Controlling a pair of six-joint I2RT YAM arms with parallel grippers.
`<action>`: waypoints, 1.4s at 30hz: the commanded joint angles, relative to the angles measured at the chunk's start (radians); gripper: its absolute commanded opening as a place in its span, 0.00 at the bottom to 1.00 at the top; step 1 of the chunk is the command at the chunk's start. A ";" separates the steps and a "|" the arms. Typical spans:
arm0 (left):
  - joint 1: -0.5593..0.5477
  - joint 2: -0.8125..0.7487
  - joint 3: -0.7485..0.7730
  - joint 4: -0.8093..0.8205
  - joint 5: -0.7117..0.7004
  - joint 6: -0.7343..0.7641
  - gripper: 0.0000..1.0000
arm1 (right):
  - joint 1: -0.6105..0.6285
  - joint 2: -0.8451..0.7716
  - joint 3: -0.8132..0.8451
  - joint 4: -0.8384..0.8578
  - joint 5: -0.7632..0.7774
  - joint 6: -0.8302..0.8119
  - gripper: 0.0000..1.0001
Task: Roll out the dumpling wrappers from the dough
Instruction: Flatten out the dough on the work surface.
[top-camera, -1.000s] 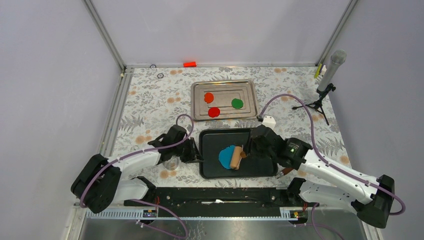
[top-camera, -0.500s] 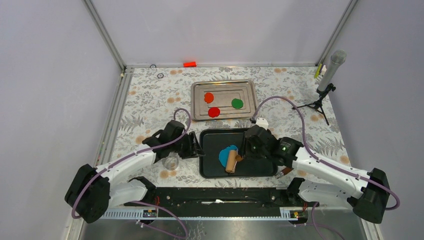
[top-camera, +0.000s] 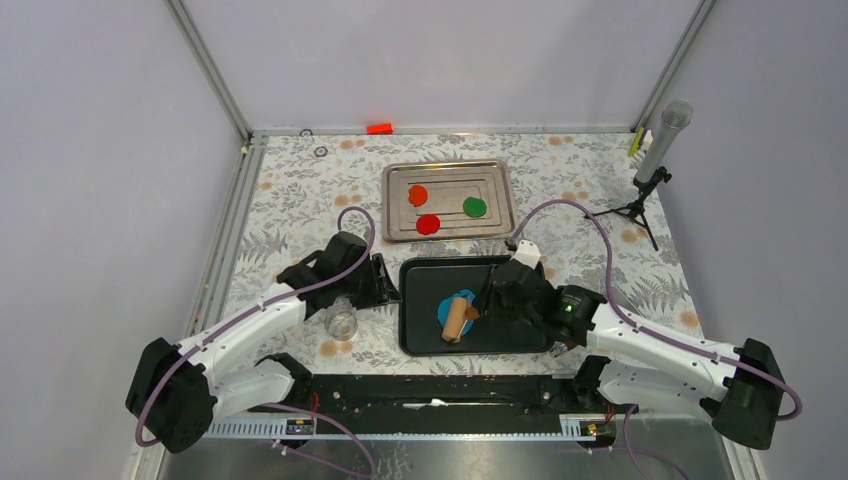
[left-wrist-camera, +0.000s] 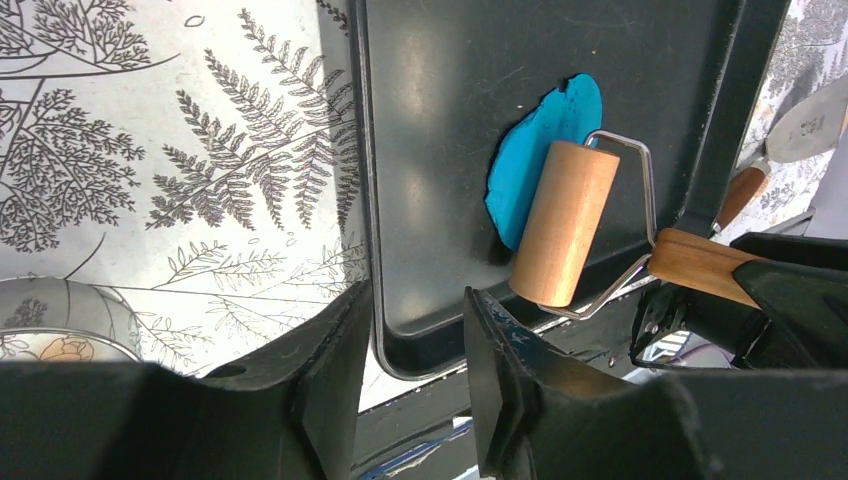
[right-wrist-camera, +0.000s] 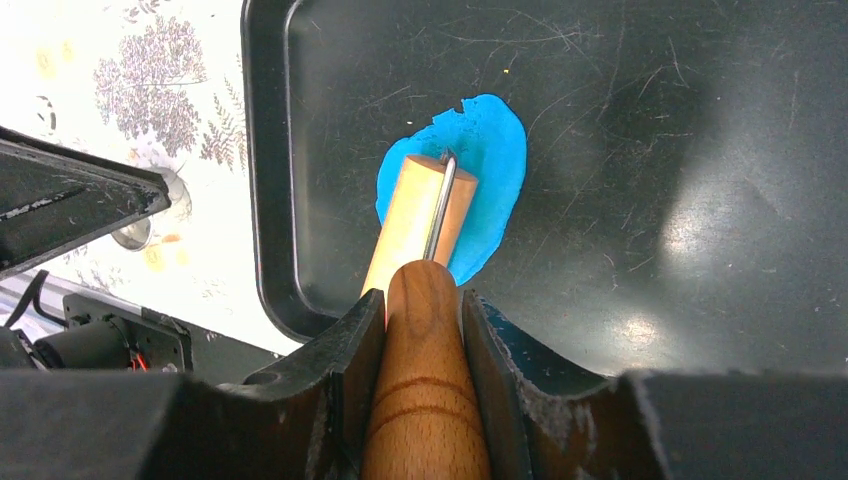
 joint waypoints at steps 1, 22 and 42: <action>-0.001 0.013 0.076 -0.045 -0.057 0.007 0.40 | 0.009 0.048 -0.041 -0.202 0.226 0.034 0.00; -0.001 -0.012 0.164 -0.215 -0.171 0.023 0.36 | 0.066 0.079 -0.007 -0.037 0.289 -0.201 0.00; -0.014 0.074 0.153 -0.153 -0.045 0.091 0.35 | 0.067 0.081 0.252 -0.109 0.076 -0.633 0.00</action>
